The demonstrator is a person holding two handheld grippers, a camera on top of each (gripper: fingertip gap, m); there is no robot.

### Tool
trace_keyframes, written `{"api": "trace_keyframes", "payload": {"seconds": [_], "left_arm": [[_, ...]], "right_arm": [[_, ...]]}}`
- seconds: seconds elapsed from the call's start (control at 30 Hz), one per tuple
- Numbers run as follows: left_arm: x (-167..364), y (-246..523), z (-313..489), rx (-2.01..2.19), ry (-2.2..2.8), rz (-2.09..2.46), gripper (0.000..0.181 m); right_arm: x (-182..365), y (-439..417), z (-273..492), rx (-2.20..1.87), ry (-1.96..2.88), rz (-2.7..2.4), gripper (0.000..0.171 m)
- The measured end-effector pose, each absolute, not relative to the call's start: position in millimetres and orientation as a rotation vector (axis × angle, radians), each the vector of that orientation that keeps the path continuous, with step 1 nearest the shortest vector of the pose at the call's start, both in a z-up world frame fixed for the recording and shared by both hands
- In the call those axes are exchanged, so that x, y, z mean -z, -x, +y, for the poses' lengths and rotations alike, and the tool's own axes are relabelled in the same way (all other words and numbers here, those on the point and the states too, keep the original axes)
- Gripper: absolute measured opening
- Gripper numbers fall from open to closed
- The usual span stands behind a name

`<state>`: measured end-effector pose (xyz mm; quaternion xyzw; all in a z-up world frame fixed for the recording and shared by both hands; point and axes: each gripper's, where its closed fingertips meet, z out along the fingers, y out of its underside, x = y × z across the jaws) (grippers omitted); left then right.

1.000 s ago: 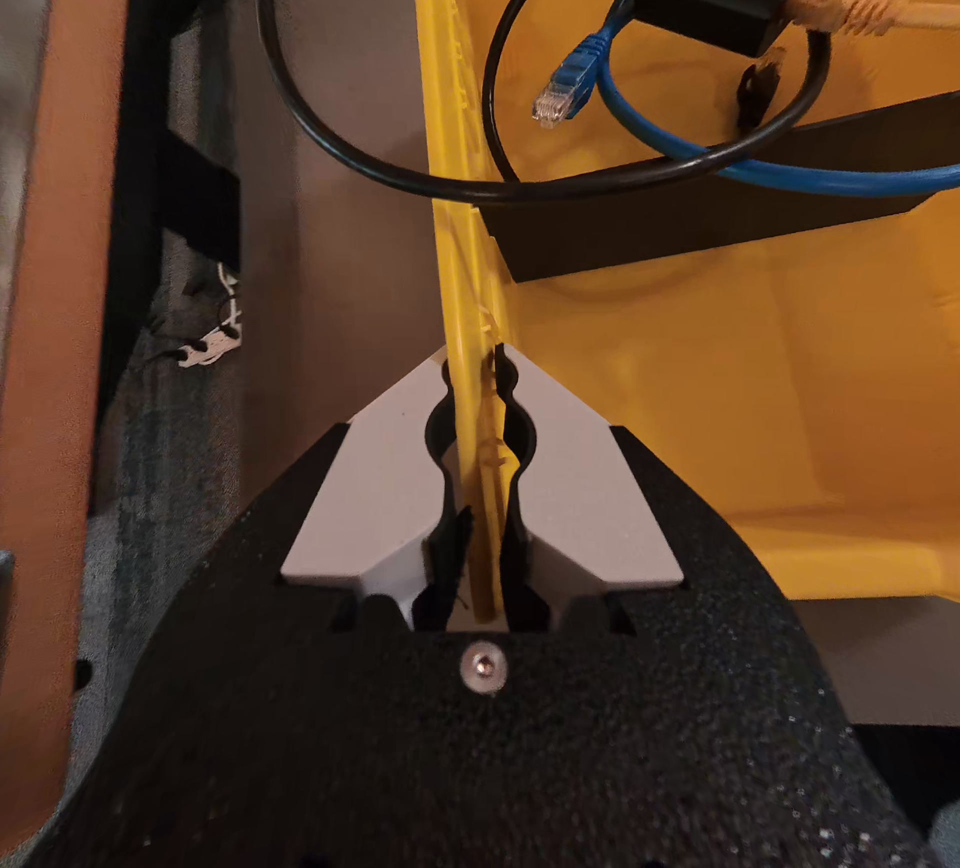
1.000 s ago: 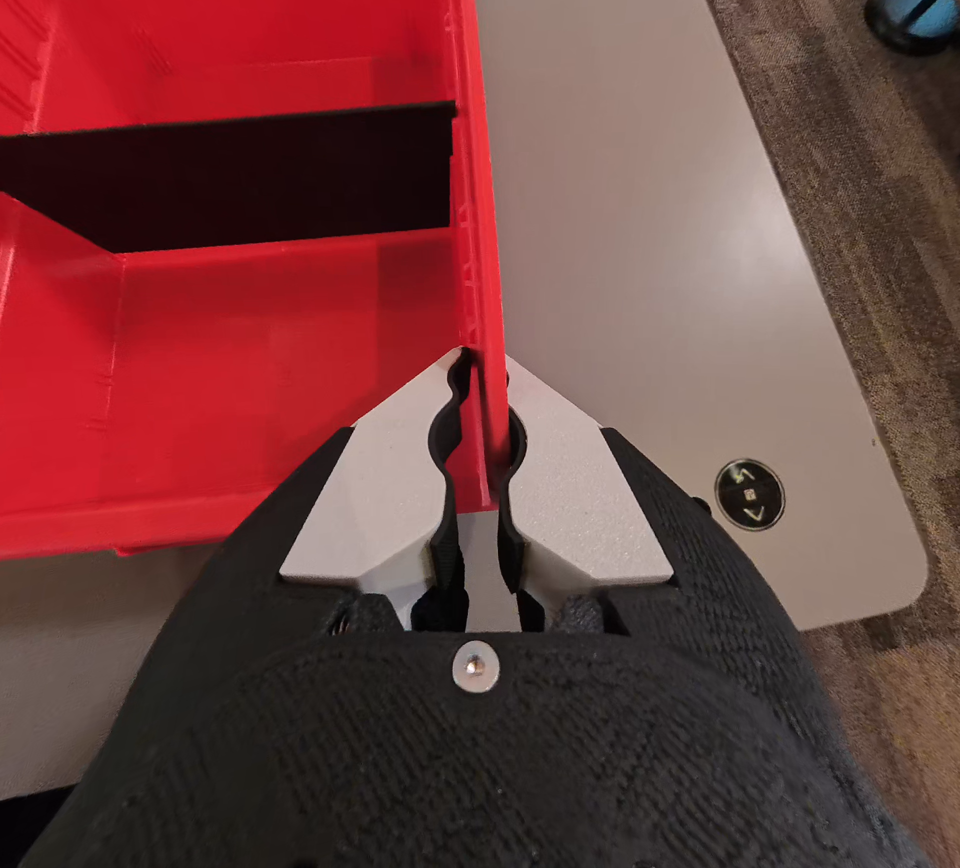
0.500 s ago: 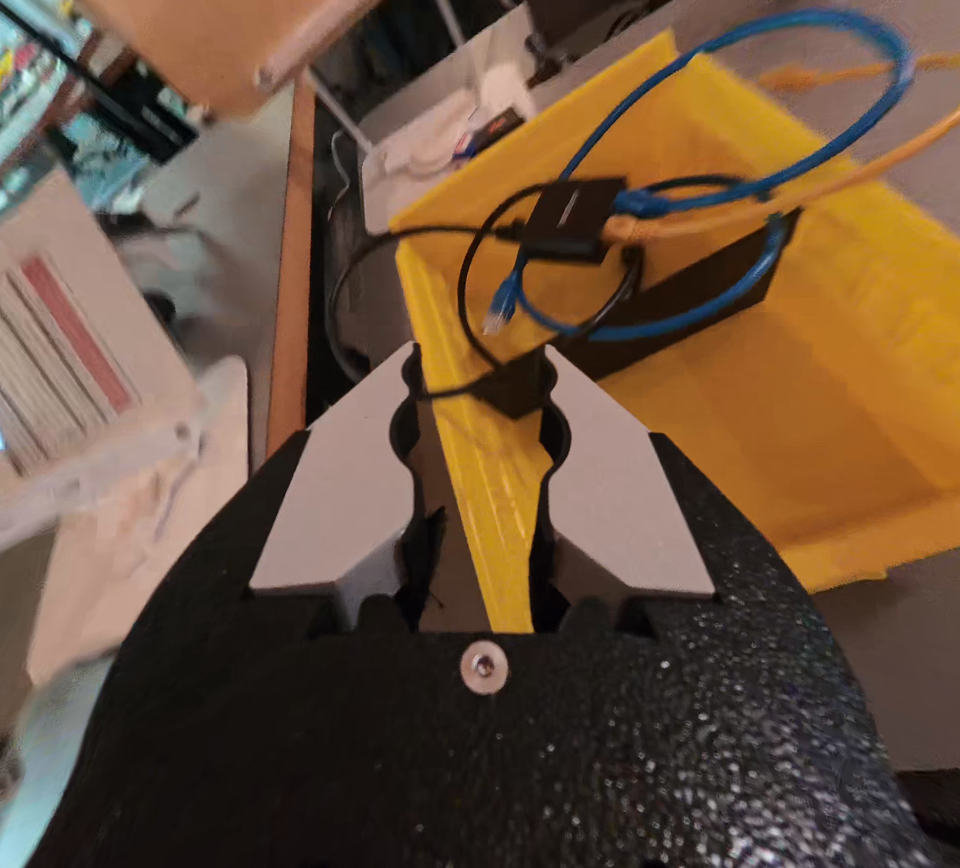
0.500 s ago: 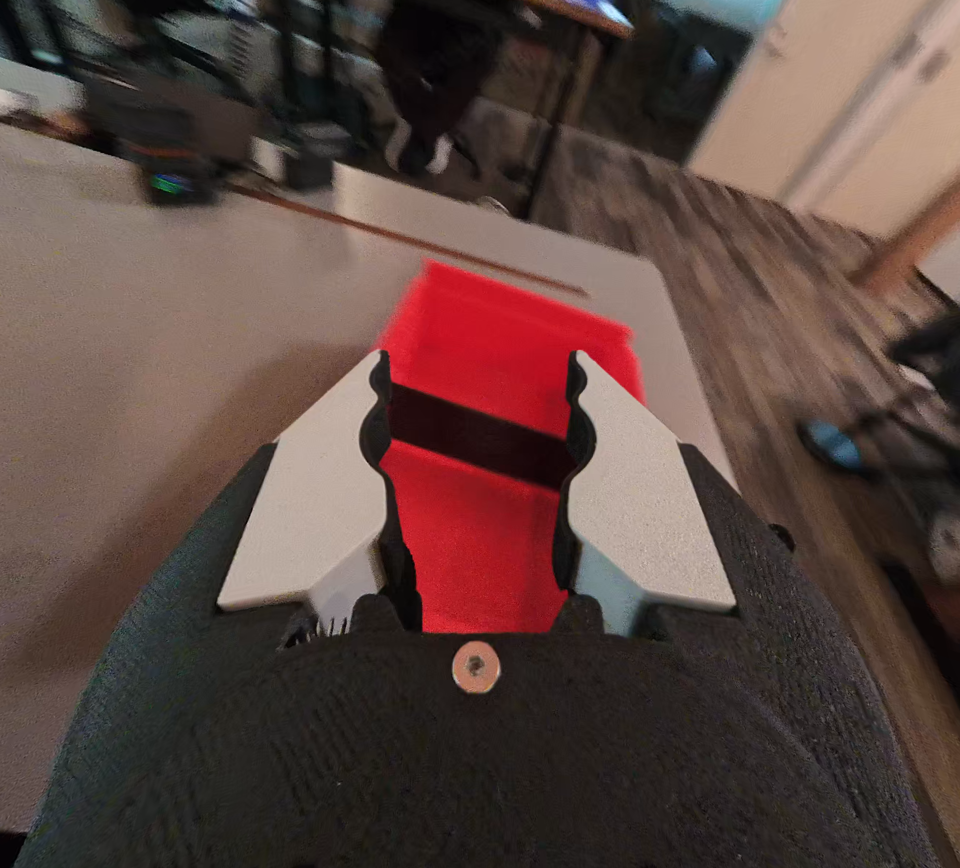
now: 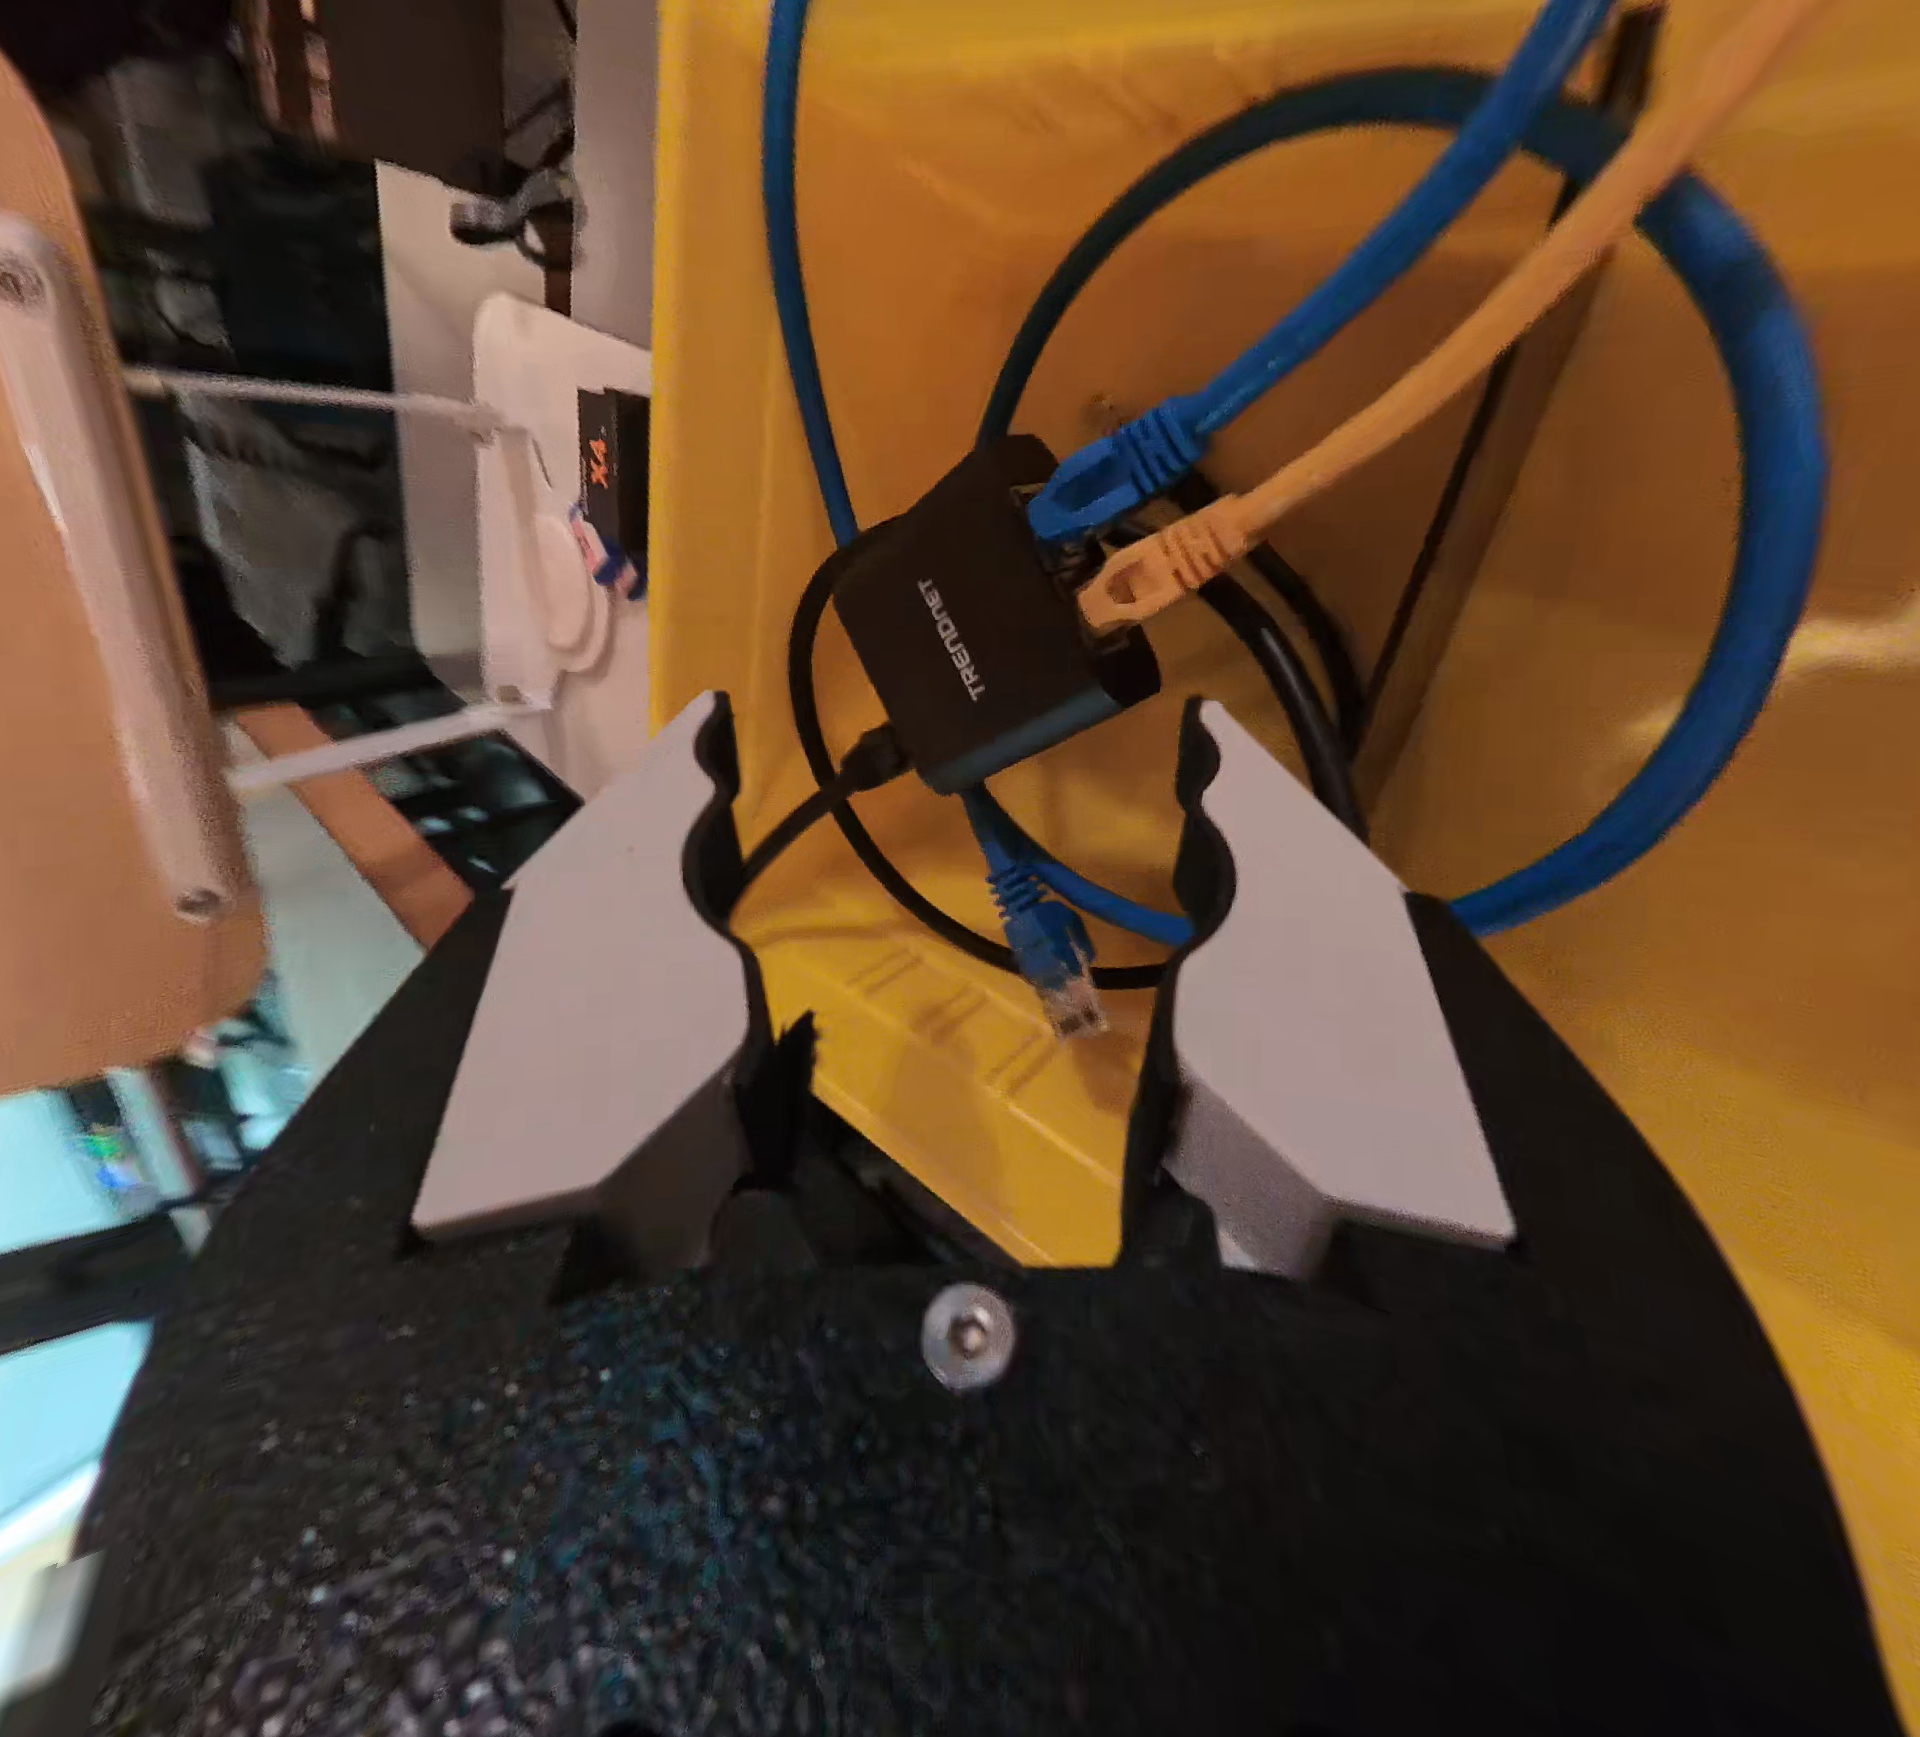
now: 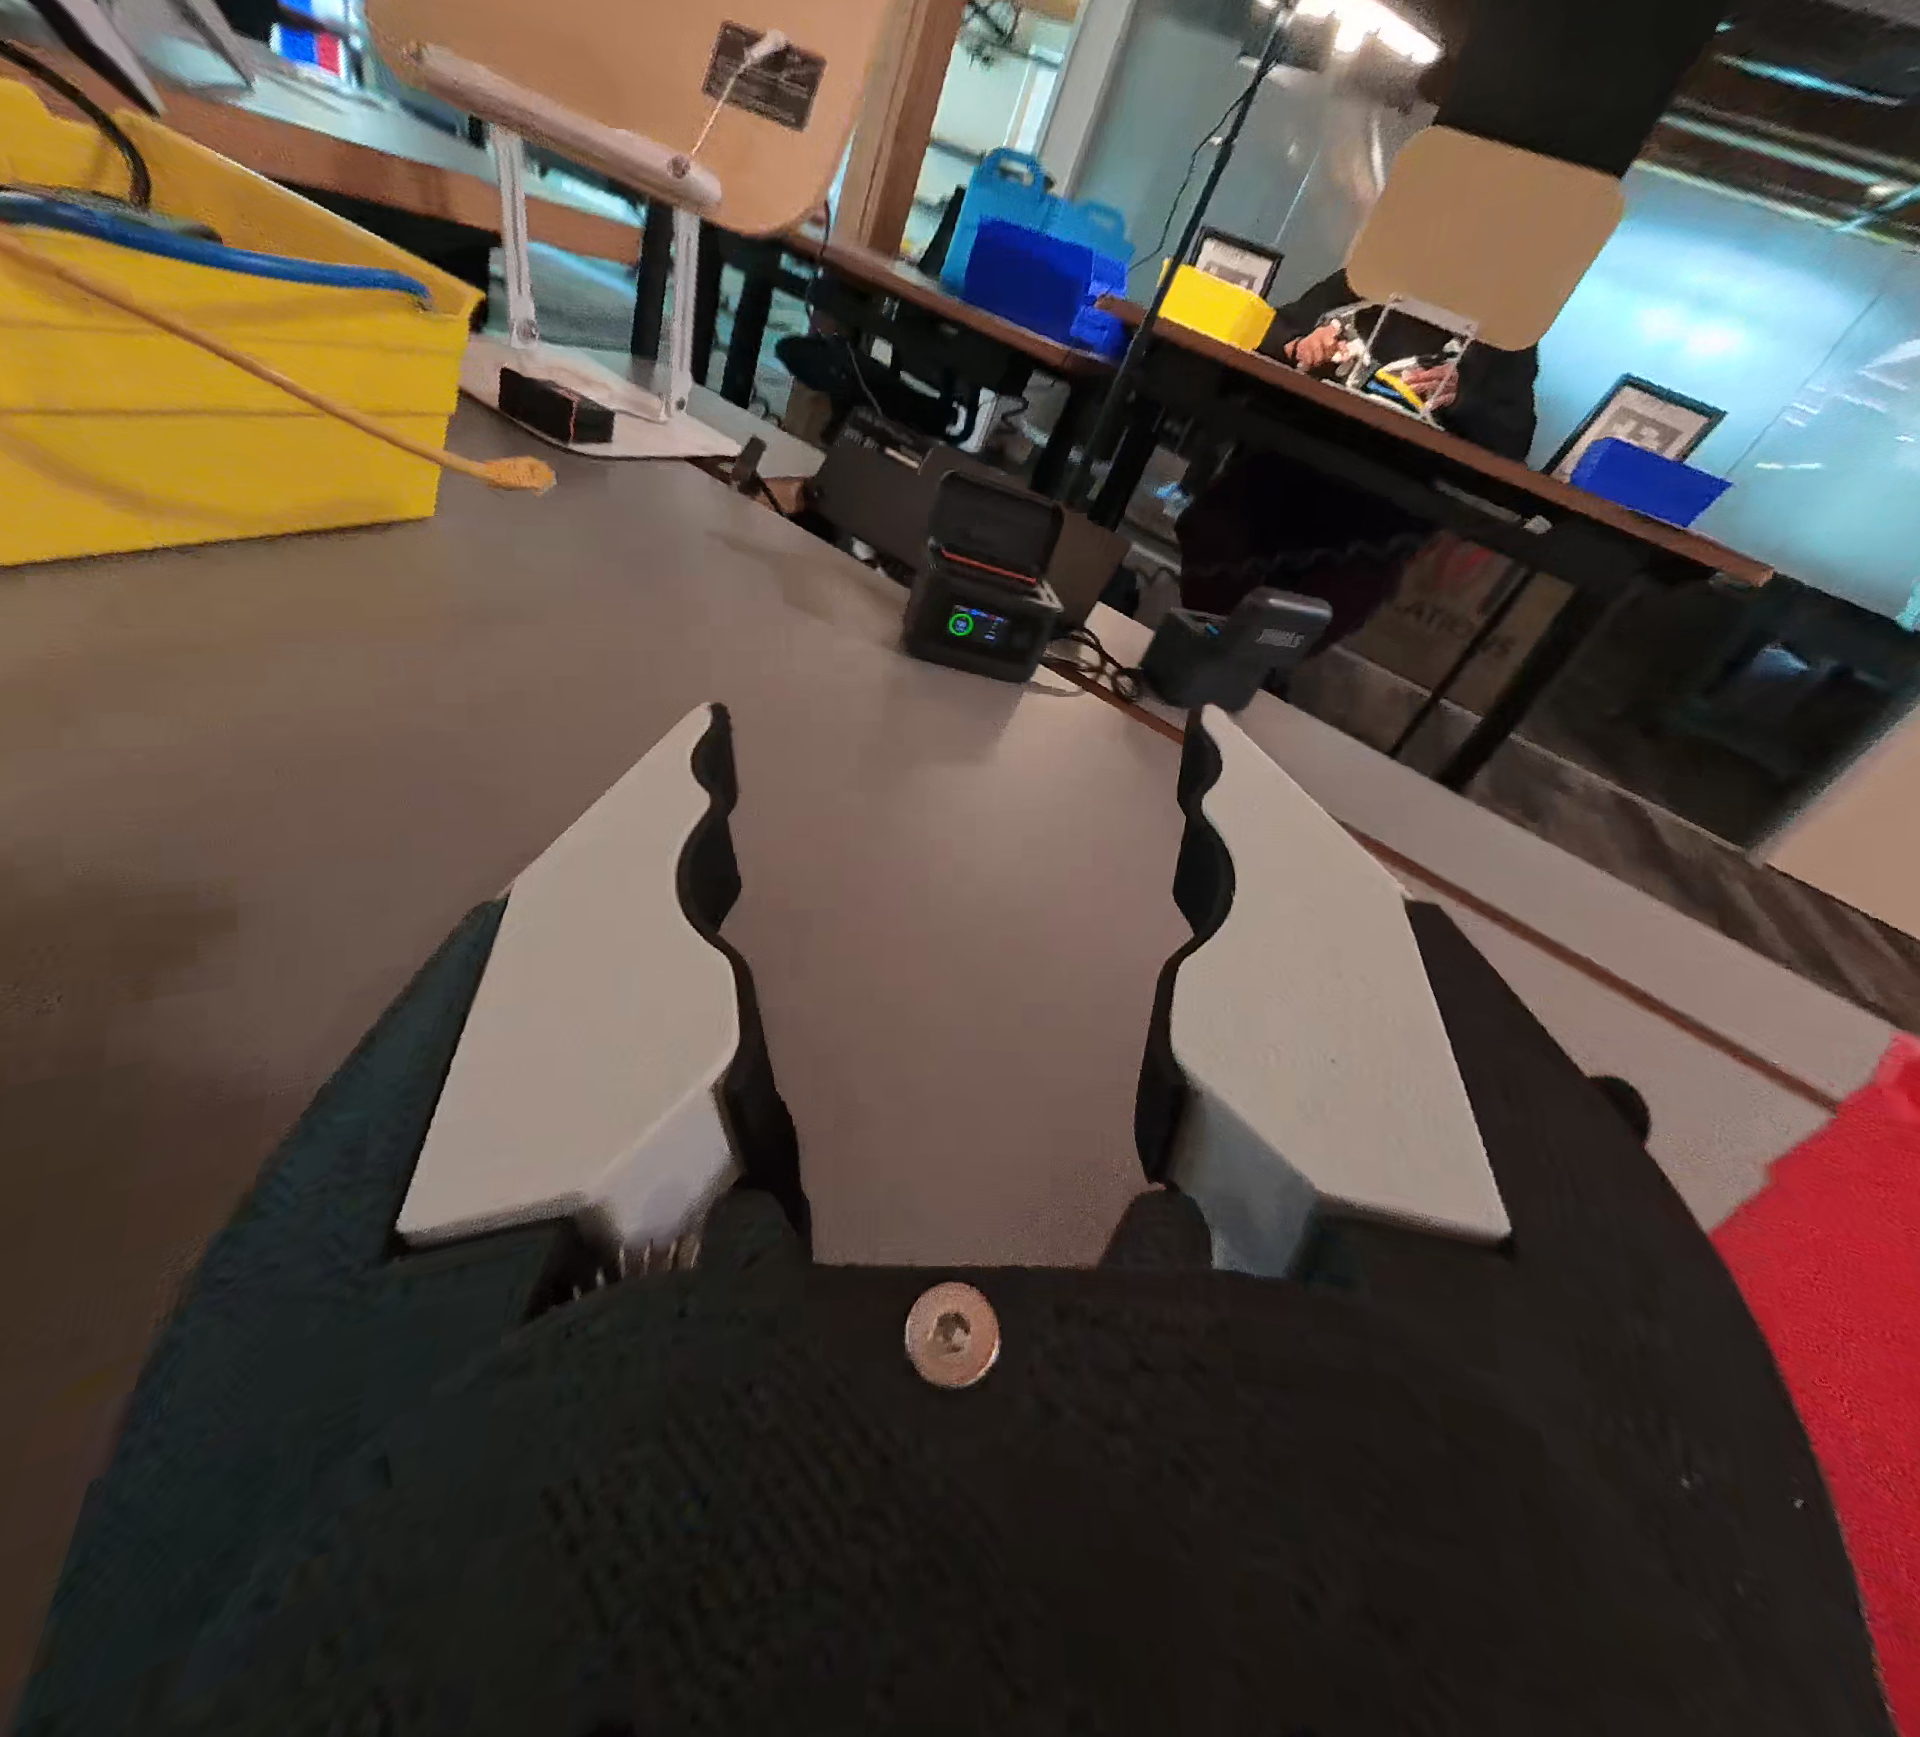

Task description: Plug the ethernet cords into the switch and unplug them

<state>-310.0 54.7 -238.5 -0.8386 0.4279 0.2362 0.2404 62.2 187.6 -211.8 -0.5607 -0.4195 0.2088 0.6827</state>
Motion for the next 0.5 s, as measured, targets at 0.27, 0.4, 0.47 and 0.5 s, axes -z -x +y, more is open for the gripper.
{"api": "trace_keyframes", "payload": {"seconds": [0.27, 0.4, 0.47, 0.5], "left_arm": [[240, 315, 86, -1.113, 1.841, 1.529, 0.083], [242, 320, 96, -1.207, 1.792, 1.522, 0.073], [247, 321, 99, -1.236, 1.777, 1.550, 0.057], [248, 320, 100, -1.245, 1.772, 1.556, 0.048]], "right_arm": [[221, -66, 189, -0.408, 1.213, -0.944, 0.076], [222, -66, 191, -0.414, 1.227, -0.944, 0.075], [224, -65, 190, -0.403, 1.227, -0.956, 0.074], [225, -65, 191, -0.394, 1.229, -0.961, 0.073]]}}
